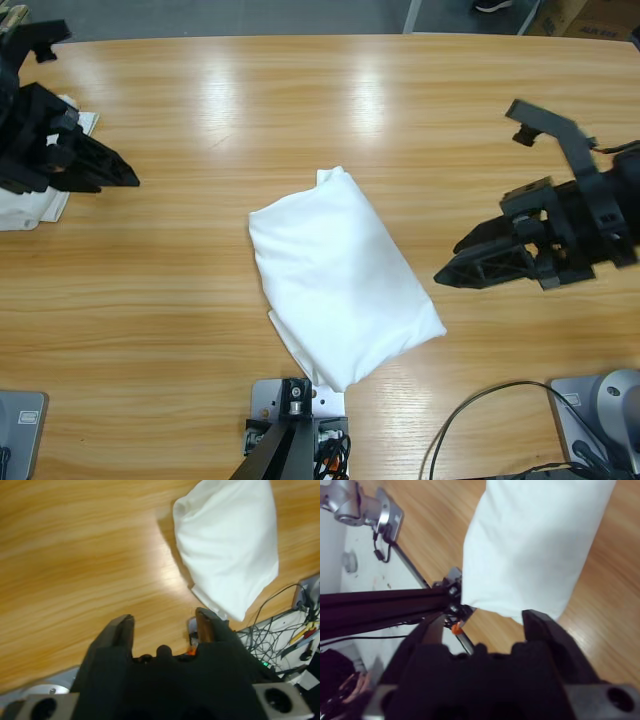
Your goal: Fold clothes
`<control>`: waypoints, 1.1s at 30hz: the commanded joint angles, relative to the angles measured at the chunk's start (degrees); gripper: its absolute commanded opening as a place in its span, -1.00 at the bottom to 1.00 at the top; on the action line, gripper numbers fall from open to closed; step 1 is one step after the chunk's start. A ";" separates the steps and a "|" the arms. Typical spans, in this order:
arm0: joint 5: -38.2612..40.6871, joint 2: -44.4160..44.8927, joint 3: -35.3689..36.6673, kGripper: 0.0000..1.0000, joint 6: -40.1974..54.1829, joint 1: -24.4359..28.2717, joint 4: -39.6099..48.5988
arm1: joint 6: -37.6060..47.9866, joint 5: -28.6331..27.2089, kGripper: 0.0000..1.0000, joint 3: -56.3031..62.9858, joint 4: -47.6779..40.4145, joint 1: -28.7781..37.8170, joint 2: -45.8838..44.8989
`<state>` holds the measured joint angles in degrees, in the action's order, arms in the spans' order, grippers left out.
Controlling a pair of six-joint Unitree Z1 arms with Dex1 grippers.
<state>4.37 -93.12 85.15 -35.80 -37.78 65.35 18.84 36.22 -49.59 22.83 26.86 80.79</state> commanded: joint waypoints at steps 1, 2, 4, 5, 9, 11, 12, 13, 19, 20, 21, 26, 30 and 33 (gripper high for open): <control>0.20 5.49 -8.83 0.94 -9.85 2.04 0.66 | -8.89 3.30 1.00 1.10 0.28 -8.63 13.83; 0.20 6.12 -9.56 0.94 -11.06 2.38 0.66 | -10.41 2.59 1.00 0.91 0.25 -9.77 15.10; 0.20 6.25 -10.20 0.94 -12.21 2.45 0.66 | -16.03 2.31 1.00 1.16 0.02 -13.71 19.35; 0.23 6.11 -10.37 0.94 -12.31 2.45 0.62 | -17.38 2.22 1.00 1.25 -1.12 -14.38 21.37; 0.46 6.49 -10.78 0.94 -12.89 2.36 0.66 | -17.74 1.35 1.00 4.53 -9.82 -13.88 29.39; 0.46 6.63 -11.39 0.94 -12.89 2.36 0.66 | -16.65 3.21 0.96 4.60 -12.92 -10.44 32.16; 0.46 6.53 -11.67 0.94 -12.89 2.36 0.66 | -15.71 3.65 0.93 4.51 -13.87 -9.65 32.59; 0.46 6.46 -11.76 0.94 -12.89 2.36 0.62 | -14.96 4.04 0.93 4.41 -14.27 -9.05 33.03; 0.46 5.83 -12.03 0.94 -12.98 2.36 0.48 | -13.31 8.04 1.00 4.67 -16.64 -4.81 36.01; 0.46 5.63 -12.22 0.94 -12.86 2.36 0.48 | -13.10 8.71 0.88 4.62 -17.17 -4.25 36.33; 0.44 5.51 -12.29 0.94 -12.75 2.36 0.48 | -13.04 8.75 0.67 4.59 -17.51 -3.90 36.66; 0.37 5.58 -12.39 0.94 -12.38 2.36 0.48 | -15.59 7.78 -1.00 4.41 -18.70 -3.48 39.20; 0.37 6.02 -13.31 0.94 -12.33 2.36 0.48 | -14.66 6.58 -1.00 3.76 -18.70 -3.48 38.21; 0.39 6.11 -13.78 0.94 -12.29 2.36 0.48 | -12.67 2.63 -1.00 3.35 -18.49 -3.83 35.91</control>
<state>4.39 -87.15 74.07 -48.39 -35.83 65.42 3.97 44.18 -46.91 4.55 22.21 114.42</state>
